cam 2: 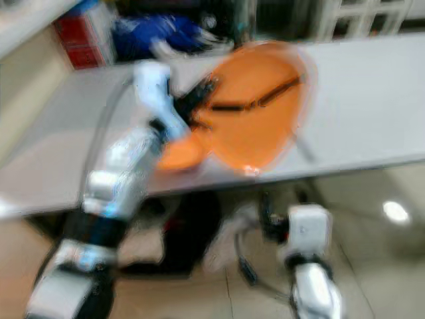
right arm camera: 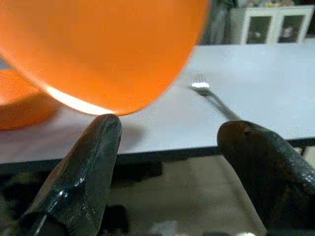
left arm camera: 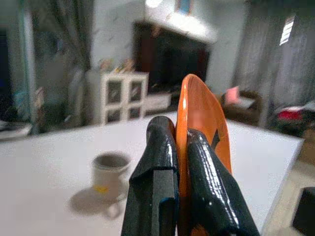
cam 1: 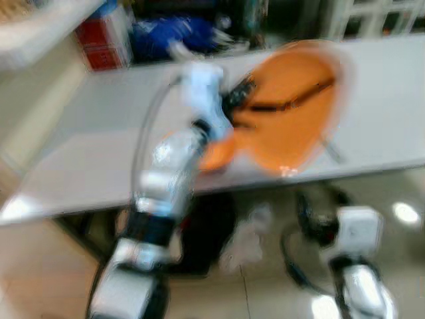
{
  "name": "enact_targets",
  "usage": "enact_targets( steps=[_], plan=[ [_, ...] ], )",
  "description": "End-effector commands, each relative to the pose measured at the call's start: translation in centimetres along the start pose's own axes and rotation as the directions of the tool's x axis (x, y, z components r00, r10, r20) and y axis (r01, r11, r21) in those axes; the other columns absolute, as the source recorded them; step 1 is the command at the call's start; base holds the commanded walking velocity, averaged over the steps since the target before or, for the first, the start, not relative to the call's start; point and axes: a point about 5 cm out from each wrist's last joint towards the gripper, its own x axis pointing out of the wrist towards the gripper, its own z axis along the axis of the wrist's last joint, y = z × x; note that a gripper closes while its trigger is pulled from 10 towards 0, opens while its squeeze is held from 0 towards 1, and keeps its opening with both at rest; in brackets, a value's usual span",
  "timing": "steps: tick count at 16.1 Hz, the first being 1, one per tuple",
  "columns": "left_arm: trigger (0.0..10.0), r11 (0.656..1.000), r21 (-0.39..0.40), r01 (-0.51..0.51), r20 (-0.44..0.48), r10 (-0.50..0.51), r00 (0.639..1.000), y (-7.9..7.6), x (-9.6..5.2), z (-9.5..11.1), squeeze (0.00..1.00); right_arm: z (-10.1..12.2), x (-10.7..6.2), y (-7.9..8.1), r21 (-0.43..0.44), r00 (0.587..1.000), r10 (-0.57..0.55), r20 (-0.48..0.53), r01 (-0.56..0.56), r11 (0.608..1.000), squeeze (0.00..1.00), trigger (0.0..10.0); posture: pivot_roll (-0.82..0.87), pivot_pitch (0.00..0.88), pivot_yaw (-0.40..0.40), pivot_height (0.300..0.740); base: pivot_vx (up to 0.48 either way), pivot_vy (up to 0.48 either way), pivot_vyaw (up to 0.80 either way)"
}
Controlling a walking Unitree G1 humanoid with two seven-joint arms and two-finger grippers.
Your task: Setting the table
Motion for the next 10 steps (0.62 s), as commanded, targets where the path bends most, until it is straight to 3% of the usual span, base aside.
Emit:
enact_targets(
  steps=[1,3,7,10],
  plan=[
    [0.0,0.999,0.009,0.036,0.046,-0.036,0.998,-0.9,0.5,1.1,0.00,0.2,-0.1,-0.4,-0.018,1.000,-0.012,0.004,0.012,1.000,0.00,10.0,-0.08,0.000,0.115,0.740,0.319,-0.356,0.00],
    [0.0,1.000,-0.011,0.008,0.062,-0.007,0.998,-0.6,0.3,1.7,0.00,0.2,-0.1,-0.3,-0.018,1.000,-0.010,0.003,0.010,1.000,0.00,10.0,-0.07,0.000,0.114,0.740,0.000,0.000,0.00],
    [0.0,0.978,-0.202,-0.055,0.012,0.059,0.998,-0.1,-0.6,1.2,0.00,0.3,0.1,-0.1,-0.015,1.000,-0.003,0.003,0.003,1.000,0.00,10.0,-0.05,0.000,0.108,0.740,0.000,0.000,0.00],
    [0.0,0.956,-0.275,-0.104,-0.043,0.096,0.994,0.0,-0.2,0.1,0.00,0.2,0.3,0.2,-0.010,1.000,0.007,0.002,-0.007,1.000,0.00,10.0,-0.05,0.000,0.104,0.740,0.000,0.000,0.00]
  ],
)
